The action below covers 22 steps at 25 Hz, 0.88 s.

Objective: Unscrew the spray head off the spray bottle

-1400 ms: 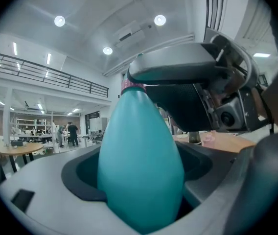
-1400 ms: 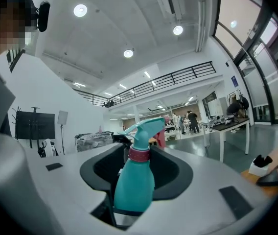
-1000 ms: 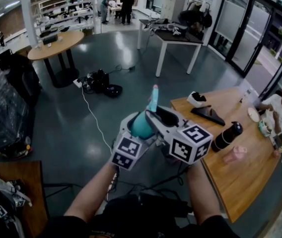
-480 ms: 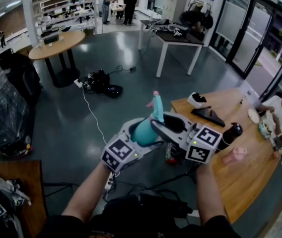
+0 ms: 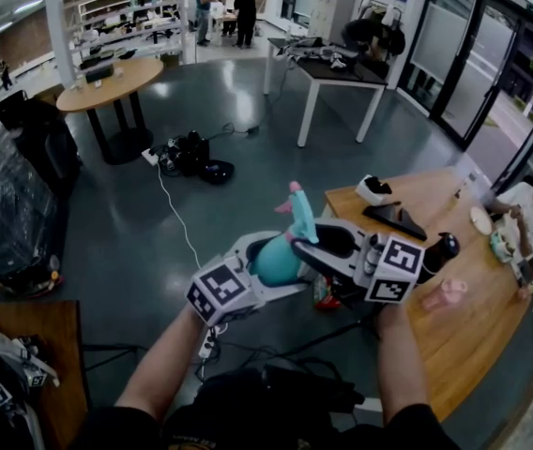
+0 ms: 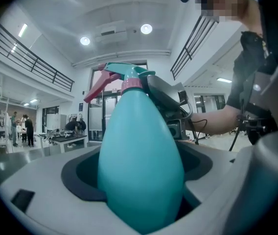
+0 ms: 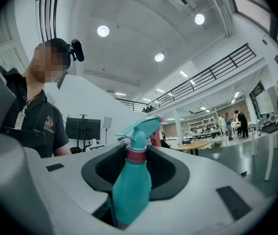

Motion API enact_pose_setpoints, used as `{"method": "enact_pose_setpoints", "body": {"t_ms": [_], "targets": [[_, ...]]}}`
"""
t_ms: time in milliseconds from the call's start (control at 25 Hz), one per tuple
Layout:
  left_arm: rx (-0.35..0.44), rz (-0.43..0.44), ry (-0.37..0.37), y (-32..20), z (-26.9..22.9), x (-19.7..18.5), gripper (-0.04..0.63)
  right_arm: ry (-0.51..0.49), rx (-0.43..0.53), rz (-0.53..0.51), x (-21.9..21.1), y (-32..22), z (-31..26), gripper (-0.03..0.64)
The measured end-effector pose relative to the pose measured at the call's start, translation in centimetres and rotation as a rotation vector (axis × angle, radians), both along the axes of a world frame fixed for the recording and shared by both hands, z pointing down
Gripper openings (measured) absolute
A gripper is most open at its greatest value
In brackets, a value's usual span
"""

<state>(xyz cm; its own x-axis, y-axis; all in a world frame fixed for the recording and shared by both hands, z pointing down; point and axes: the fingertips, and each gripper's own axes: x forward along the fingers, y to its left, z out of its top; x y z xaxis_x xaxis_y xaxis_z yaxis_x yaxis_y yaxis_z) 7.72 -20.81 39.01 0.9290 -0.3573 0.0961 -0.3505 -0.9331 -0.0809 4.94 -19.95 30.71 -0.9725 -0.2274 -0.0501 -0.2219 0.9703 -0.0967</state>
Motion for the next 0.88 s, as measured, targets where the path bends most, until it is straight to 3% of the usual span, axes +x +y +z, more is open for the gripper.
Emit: {"method": "enact_pose_setpoints", "body": {"t_ms": [240,520,880], "targets": [[-0.001,-0.04,0.017,-0.8,0.0,-0.3,0.436,0.007,0.027,0.066,-0.1,-0.4,-0.1,0.146],[0.005,-0.177,0.027,-2.9,0.0,-1.2,0.436,0.007,0.034,0.195,0.2,-1.4,-0.8,0.166],[0.031,-0.32,0.013,-4.4,0.2,-1.7,0.437,0.0,-0.03,0.352,-0.5,-2.7,-0.2,0.166]]}}
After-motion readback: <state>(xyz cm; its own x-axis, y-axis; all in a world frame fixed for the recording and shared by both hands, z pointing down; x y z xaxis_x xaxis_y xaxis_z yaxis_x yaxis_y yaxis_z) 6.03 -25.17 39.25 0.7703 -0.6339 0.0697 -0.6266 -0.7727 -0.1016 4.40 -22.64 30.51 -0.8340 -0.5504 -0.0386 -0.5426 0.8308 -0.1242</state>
